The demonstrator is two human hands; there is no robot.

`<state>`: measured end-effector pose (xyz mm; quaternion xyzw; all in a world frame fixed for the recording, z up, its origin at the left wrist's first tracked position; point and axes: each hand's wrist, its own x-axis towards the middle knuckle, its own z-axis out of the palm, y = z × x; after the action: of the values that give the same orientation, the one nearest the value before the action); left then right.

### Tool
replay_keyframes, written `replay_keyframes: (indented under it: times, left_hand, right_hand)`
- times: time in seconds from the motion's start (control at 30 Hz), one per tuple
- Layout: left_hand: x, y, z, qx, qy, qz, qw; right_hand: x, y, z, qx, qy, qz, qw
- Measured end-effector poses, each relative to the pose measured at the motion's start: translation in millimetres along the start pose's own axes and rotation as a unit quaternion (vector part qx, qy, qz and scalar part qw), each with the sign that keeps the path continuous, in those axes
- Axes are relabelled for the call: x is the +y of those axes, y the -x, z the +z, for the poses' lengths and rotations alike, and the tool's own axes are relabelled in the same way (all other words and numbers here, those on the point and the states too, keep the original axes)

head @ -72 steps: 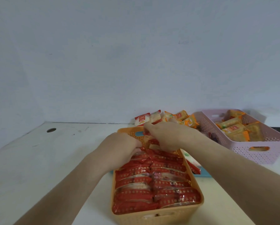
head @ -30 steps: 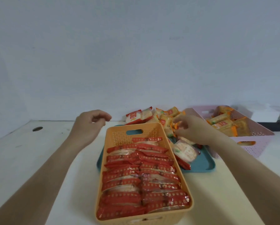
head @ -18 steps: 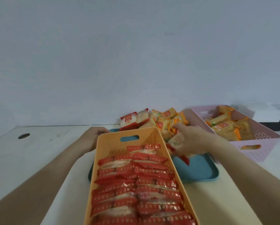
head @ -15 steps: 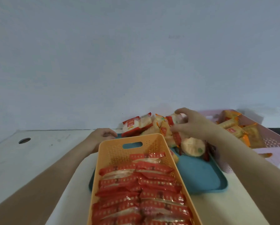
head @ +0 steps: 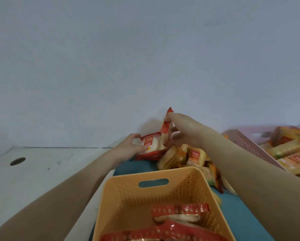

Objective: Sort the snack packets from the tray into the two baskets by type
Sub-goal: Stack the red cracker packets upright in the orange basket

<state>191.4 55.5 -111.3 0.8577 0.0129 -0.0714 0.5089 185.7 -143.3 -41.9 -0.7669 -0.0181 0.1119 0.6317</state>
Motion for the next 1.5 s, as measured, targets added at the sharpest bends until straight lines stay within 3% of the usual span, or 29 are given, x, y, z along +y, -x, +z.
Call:
replay_keyframes:
  times: [0.1,0.2,0.3,0.4,0.53,0.6,0.73,1.0,1.07,1.13,1.17,1.23,1.3,1.4,1.47,1.5]
  left_hand:
    - [-4.6,-5.9,-1.7,0.027,0.182,-0.008,0.983]
    - [-0.3,1.1,-7.2,0.004,0.314,-0.010,0.949]
    - [7.3,19.2,-17.3,-0.007,0.286,0.010,0.958]
    - [24.3,44.0,-30.4,0.036,0.246,0.057,0.967]
    - [56.7,94.8,-47.8,0.133,0.186,0.146,0.962]
    - [70.7,125.2,-53.2,0.145,0.190,0.179,0.954]
    - [80.5,182.8,-40.7,0.086,0.179,0.209,0.957]
    - [46.8,249.0,7.5,0.041,0.178,0.240,0.953]
    - [34.6,261.7,5.3,-0.010,0.129,0.256,0.958]
    - [28.1,264.7,7.5,-0.097,0.011,0.256,0.962]
    - [28.0,265.0,10.8,-0.097,-0.053,0.250,0.962]
    - [26.4,259.9,9.6,-0.043,-0.067,0.199,0.977]
    - [28.5,267.1,3.3,-0.110,-0.113,0.250,0.955]
    - [27.9,286.6,-18.7,-0.226,-0.050,0.269,0.935]
    - [33.9,287.7,-25.2,-0.188,0.080,0.250,0.946]
    - [39.2,285.1,-24.5,-0.130,0.119,0.243,0.954]
  right_hand:
    - [4.5,-5.7,2.4,-0.034,-0.029,0.024,0.999]
    - [14.5,-4.6,1.7,-0.087,-0.095,0.036,0.991]
    - [18.0,6.0,2.5,-0.123,-0.149,0.033,0.981]
    - [10.4,23.4,0.5,-0.158,-0.181,-0.014,0.971]
    - [-14.4,68.0,-4.0,-0.167,-0.126,-0.094,0.973]
    - [-22.8,97.7,-10.5,-0.140,-0.074,-0.124,0.980]
    - [-14.0,147.7,-15.9,-0.051,0.001,-0.149,0.987]
    - [20.4,188.0,-4.0,0.061,-0.035,-0.108,0.992]
    - [20.5,193.4,-5.7,0.080,-0.055,-0.106,0.990]
    - [20.1,196.9,-7.3,0.079,-0.056,-0.095,0.991]
    - [19.9,200.2,-7.0,0.079,-0.048,-0.091,0.992]
    - [18.4,204.4,-5.8,0.099,-0.033,-0.109,0.989]
    - [14.9,208.0,-6.7,0.150,-0.037,-0.154,0.976]
    - [5.5,213.3,-11.2,0.178,-0.090,-0.184,0.962]
    - [0.5,214.6,-10.5,0.150,-0.135,-0.170,0.965]
    - [-1.1,215.3,-7.8,0.129,-0.154,-0.161,0.966]
